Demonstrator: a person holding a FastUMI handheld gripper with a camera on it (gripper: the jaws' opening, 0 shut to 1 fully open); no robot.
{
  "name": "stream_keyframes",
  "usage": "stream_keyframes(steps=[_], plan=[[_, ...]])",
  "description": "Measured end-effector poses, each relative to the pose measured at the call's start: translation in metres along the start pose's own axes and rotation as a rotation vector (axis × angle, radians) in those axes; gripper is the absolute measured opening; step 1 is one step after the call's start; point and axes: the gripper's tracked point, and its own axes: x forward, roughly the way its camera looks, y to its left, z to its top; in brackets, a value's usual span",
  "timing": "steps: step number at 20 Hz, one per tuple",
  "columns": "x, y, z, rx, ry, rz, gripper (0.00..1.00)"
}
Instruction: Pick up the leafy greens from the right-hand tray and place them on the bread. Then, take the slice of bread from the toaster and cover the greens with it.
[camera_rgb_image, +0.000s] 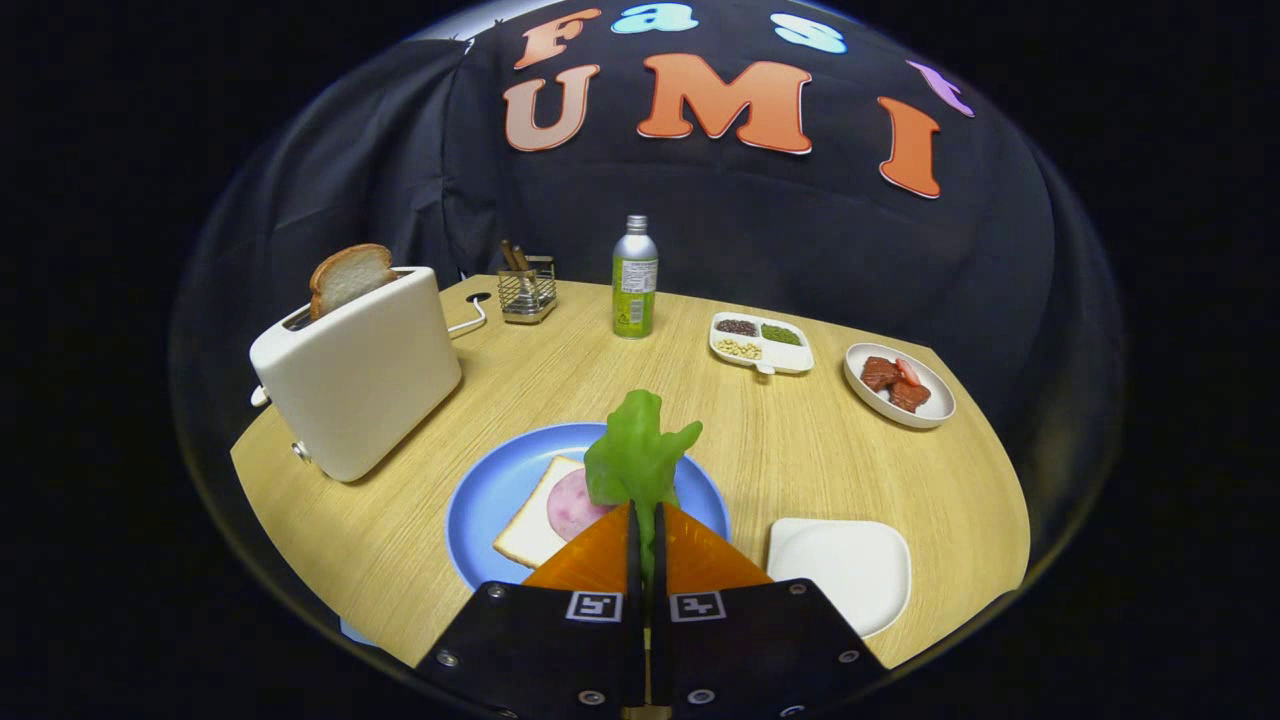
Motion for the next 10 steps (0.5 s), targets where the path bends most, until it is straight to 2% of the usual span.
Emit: stream_keyframes(steps=[5,10], plan=[[0.008,0.019,0.000,-0.011,0.017,0.026,0.03],[0.014,0.023,-0.004,-0.020,0.036,0.014,0.16]])
